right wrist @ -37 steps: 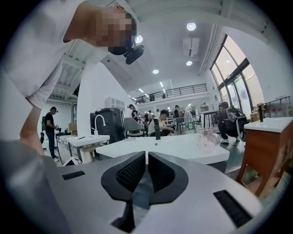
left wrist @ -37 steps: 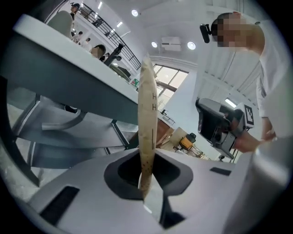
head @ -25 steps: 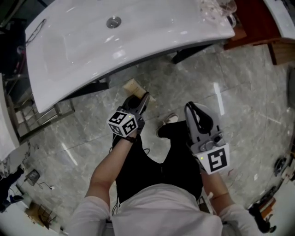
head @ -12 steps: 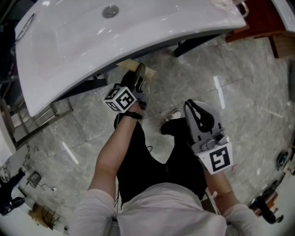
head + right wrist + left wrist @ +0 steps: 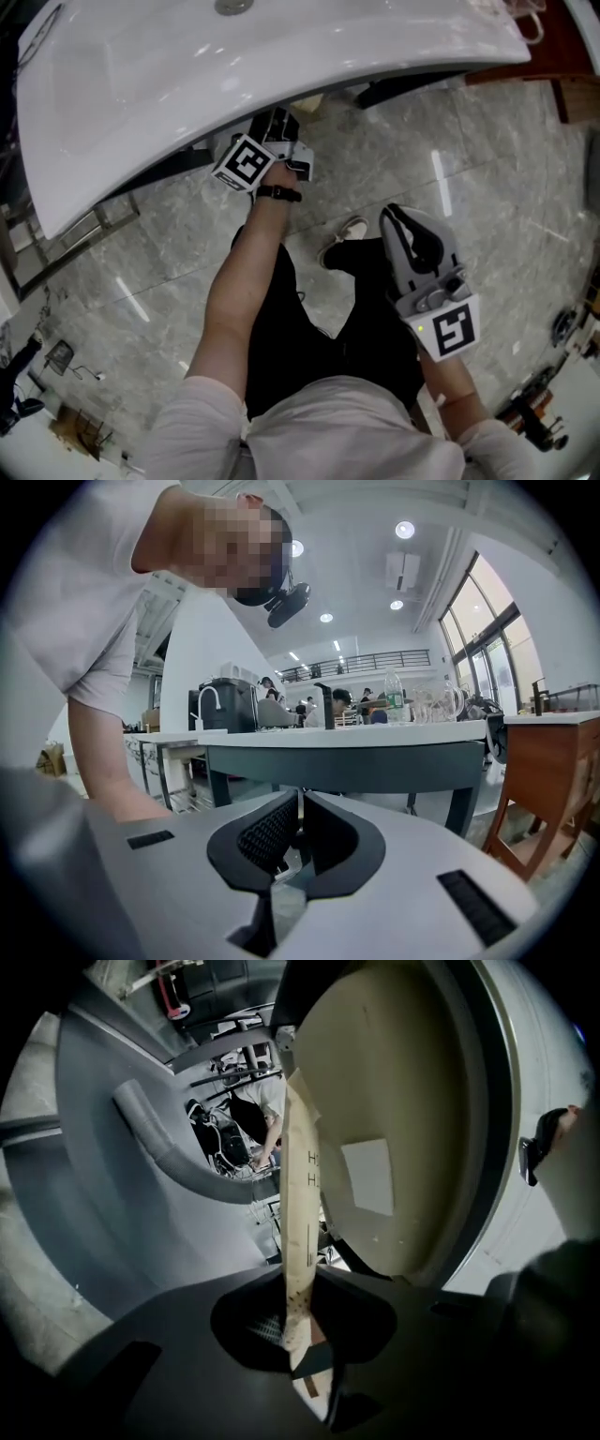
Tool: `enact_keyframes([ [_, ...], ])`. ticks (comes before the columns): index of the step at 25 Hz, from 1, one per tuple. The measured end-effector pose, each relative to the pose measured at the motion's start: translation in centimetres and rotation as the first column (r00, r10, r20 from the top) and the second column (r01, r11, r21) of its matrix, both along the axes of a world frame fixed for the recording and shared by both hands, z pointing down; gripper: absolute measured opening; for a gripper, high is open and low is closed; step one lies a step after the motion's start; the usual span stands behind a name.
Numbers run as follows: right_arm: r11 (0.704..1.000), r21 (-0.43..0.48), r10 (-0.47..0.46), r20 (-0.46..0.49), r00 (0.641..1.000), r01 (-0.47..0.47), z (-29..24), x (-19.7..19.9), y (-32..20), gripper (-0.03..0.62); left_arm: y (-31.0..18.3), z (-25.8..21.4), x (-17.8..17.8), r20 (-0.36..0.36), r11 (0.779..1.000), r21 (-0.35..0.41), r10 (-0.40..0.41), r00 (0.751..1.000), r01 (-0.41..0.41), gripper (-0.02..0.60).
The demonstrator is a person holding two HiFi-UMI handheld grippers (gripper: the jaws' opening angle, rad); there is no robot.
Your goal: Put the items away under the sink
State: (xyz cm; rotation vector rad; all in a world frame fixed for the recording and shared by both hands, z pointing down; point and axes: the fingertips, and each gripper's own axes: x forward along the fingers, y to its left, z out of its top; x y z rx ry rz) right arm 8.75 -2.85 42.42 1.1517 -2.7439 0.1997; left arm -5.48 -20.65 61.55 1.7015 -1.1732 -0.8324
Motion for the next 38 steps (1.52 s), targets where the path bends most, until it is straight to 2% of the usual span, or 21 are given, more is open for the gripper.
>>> enact_keyframes([
  [4,1.000,-0.018,-0.008,-0.002,1.000,0.007,0.7,-0.1,0.0,0.043,-1.9,-0.5,-1.1,-0.058,0.998,0.025,-0.060,0.996,0.062,0.040],
  [7,0.999,-0.029,-0.013,-0.006,1.000,0.013,1.1,-0.1,0.0,0.043,-2.7,0.0,-1.9,-0.039,0.996,0.032,-0.085,0.996,0.086,0.046],
  [8,0.999,-0.031,-0.015,-0.007,1.000,0.015,1.2,0.0,-0.1,0.043,-2.7,1.0,-2.3,-0.035,0.995,0.008,-0.100,0.994,0.101,0.052],
  [10,0.999,-0.029,-0.014,-0.006,1.000,0.014,1.3,0.1,-0.4,0.043,-2.6,2.3,-2.6,-0.079,0.989,-0.069,-0.135,0.988,0.130,0.059],
  [14,0.999,-0.031,-0.015,0.002,1.000,0.015,1.4,0.0,-0.7,0.043,-3.4,0.7,-2.7,-0.109,0.991,-0.004,-0.133,0.985,0.133,0.087],
  [20,0.998,-0.051,-0.022,0.004,1.000,0.022,2.0,0.5,-0.8,0.043,-3.3,1.6,-3.5,-0.103,0.988,0.043,-0.145,0.984,0.150,0.177],
  [21,0.998,-0.054,-0.021,0.004,1.000,0.021,2.1,0.5,-0.8,0.043,-3.3,1.8,-3.7,-0.104,0.987,0.046,-0.149,0.983,0.154,0.205],
  [24,0.998,-0.061,-0.016,0.011,1.000,0.017,2.3,0.6,-1.1,0.043,-3.2,2.6,-4.1,-0.112,0.985,0.050,-0.161,0.980,0.168,0.373],
  [27,0.998,-0.063,-0.015,0.016,1.000,0.016,2.5,0.7,-1.4,0.043,-3.0,3.5,-4.5,-0.126,0.982,0.053,-0.175,0.977,0.183,0.410],
  [30,0.997,-0.069,-0.018,0.016,1.000,0.019,2.7,0.8,-1.5,0.043,-2.9,4.5,-5.0,-0.141,0.978,0.057,-0.190,0.972,0.199,0.507],
  [35,0.997,-0.072,-0.027,0.012,1.000,0.027,3.2,0.9,-2.2,0.043,-2.8,5.6,-5.6,-0.159,0.973,0.062,-0.212,0.964,0.224,0.515],
  [38,0.998,-0.058,-0.037,0.008,0.999,0.038,4.3,0.8,-3.0,0.043,-3.0,3.5,-5.4,-0.143,0.973,0.069,-0.209,0.967,0.220,0.522],
])
